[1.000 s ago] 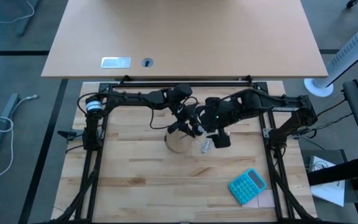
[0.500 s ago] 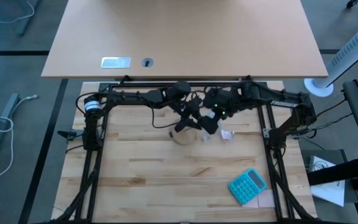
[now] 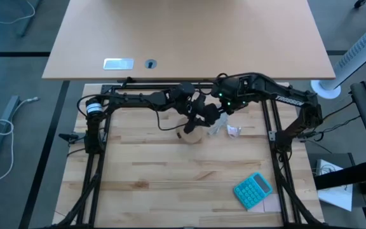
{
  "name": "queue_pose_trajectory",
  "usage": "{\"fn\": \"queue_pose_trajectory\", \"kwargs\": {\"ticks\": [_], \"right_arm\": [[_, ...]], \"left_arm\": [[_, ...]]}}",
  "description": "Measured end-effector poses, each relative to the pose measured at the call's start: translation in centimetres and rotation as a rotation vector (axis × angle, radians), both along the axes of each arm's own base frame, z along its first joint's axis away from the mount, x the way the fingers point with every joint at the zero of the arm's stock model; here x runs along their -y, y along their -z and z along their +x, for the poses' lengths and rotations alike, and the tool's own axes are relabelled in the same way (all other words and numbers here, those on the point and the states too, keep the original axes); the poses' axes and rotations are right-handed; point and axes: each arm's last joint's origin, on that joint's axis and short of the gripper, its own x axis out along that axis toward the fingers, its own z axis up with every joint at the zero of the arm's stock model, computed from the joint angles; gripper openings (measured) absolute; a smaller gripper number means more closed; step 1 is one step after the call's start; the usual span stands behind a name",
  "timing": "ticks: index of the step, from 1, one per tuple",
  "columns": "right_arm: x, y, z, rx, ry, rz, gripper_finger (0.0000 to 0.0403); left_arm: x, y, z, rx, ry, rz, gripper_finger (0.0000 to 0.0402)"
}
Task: Screw lightbulb
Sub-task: Remove the lightbulb from the lamp
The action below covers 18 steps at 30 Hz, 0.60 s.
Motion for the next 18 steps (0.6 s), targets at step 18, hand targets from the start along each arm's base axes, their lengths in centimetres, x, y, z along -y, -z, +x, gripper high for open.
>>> {"fn": "queue_pose_trajectory", "kwargs": {"ticks": [18], "right_arm": [[0.14,-0.04,-0.40,-0.019,0.026,0.029,0.0334]], "left_arm": [[-0.11,-0.36,0.08,0.030,-0.008,0.006,0.0140]]}}
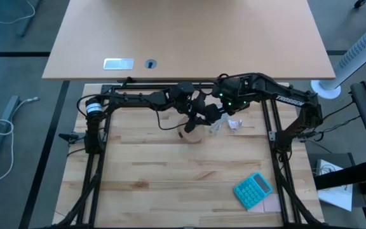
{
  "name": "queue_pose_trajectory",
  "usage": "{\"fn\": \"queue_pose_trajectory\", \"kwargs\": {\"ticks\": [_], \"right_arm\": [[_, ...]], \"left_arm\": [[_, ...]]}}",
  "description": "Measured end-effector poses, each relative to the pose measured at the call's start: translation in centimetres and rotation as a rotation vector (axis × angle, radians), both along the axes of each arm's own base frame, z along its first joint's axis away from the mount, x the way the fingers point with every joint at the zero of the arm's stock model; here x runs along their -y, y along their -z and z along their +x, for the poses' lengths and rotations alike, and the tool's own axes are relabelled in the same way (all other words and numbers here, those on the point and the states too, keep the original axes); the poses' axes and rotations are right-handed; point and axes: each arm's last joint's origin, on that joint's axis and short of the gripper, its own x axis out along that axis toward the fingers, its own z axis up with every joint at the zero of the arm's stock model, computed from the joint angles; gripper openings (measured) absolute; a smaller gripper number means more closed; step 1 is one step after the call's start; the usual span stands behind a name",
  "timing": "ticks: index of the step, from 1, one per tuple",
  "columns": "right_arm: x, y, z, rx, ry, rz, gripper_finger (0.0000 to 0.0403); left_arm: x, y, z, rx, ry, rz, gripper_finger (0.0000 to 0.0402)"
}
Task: Screw lightbulb
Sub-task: Remove the lightbulb from the lamp
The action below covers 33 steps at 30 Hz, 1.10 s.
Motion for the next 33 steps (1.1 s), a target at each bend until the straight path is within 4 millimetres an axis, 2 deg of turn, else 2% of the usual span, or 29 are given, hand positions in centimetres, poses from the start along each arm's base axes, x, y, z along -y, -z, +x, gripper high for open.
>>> {"fn": "queue_pose_trajectory", "kwargs": {"ticks": [8,13,18,23,33], "right_arm": [[0.00,0.00,0.01,-0.003,-0.043,-0.020,0.0258],[-0.02,-0.04,0.08,-0.003,-0.147,-0.059,0.0249],[-0.21,-0.07,0.19,-0.002,-0.410,-0.139,0.0260],[-0.55,-0.15,0.39,-0.005,-0.704,-0.281,0.0256],[-0.69,-0.26,0.82,0.010,-1.104,-0.481,0.0258]], "left_arm": [[0.01,-0.02,0.00,-0.004,-0.003,-0.020,0.0140],[0.10,-0.05,-0.09,-0.012,0.046,-0.082,0.0140],[0.29,-0.06,-0.32,-0.013,0.161,-0.147,0.0140],[-0.19,0.00,-0.59,-0.024,0.178,-0.180,0.0140],[0.32,0.03,-0.79,-0.052,0.285,-0.270,0.0140]]}}
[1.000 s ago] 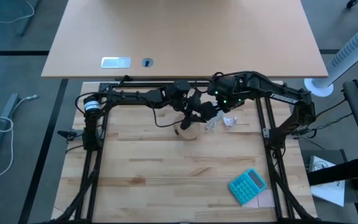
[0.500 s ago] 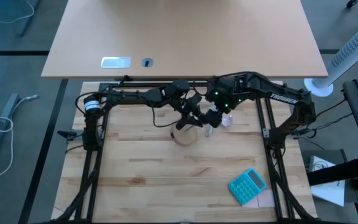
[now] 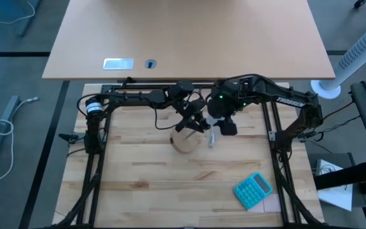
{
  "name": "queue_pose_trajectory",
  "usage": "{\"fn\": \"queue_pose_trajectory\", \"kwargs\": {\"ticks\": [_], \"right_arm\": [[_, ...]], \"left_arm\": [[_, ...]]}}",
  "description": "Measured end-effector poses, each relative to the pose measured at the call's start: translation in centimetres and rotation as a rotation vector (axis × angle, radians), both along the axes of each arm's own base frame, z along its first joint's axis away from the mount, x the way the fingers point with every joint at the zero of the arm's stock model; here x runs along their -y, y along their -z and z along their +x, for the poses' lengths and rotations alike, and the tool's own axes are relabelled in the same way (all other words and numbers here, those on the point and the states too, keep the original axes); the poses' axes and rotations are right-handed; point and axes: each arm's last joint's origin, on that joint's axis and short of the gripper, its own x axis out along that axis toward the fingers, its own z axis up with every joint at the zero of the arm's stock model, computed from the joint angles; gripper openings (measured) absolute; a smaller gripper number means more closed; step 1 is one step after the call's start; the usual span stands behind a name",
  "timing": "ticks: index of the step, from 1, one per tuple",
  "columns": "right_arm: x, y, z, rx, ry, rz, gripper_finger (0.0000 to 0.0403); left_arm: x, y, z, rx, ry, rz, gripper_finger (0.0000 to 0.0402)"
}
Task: Screw lightbulb
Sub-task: Remove the lightbulb from the lamp
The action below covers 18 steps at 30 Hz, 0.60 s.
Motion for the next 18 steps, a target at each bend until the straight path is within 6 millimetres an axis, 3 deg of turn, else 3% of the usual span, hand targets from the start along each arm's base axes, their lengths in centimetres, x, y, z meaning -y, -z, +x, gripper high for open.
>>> {"fn": "queue_pose_trajectory", "kwargs": {"ticks": [14,18], "right_arm": [[0.01,0.00,0.14,-0.011,-0.658,-0.370,0.0254],[0.00,-0.06,0.29,0.000,-0.772,-0.439,0.0253]], "left_arm": [[0.09,0.13,-0.12,-0.014,0.025,-0.016,0.0140],[0.17,0.13,-0.20,-0.014,0.057,-0.033,0.0140]]}}
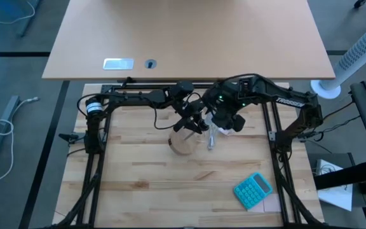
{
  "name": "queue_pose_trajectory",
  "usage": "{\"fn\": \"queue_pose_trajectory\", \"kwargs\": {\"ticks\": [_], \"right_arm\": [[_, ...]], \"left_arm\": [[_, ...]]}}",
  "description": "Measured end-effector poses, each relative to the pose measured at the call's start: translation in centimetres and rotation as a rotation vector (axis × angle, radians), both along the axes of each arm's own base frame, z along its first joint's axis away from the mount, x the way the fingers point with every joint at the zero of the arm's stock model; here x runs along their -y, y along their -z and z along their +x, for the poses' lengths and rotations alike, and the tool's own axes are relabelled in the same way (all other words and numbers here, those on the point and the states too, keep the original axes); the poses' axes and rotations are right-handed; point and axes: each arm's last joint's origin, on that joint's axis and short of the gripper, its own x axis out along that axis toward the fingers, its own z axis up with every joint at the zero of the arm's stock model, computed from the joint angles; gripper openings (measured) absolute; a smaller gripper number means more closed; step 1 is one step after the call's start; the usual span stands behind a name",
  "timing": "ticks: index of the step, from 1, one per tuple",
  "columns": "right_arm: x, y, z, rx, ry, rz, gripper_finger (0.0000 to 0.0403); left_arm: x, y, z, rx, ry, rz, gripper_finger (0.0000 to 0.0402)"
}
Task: Screw lightbulb
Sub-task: Remove the lightbulb from the lamp
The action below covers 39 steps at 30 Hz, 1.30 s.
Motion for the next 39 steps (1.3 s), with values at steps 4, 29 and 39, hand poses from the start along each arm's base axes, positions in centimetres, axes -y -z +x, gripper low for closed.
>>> {"fn": "queue_pose_trajectory", "kwargs": {"ticks": [4,29,39], "right_arm": [[-0.5,-0.1,0.3,0.022,-0.077,-0.040,0.0259],[-5.9,-1.1,1.8,0.197,-0.314,-0.194,0.0256],[-7.2,-0.6,1.9,0.163,-0.336,-0.190,0.0253]], "left_arm": [[-0.2,0.0,-0.2,0.014,0.047,-0.020,0.0140],[1.1,0.8,-1.1,0.003,0.429,-0.262,0.0140],[1.6,2.4,-1.8,-0.125,0.434,-0.350,0.0140]]}}
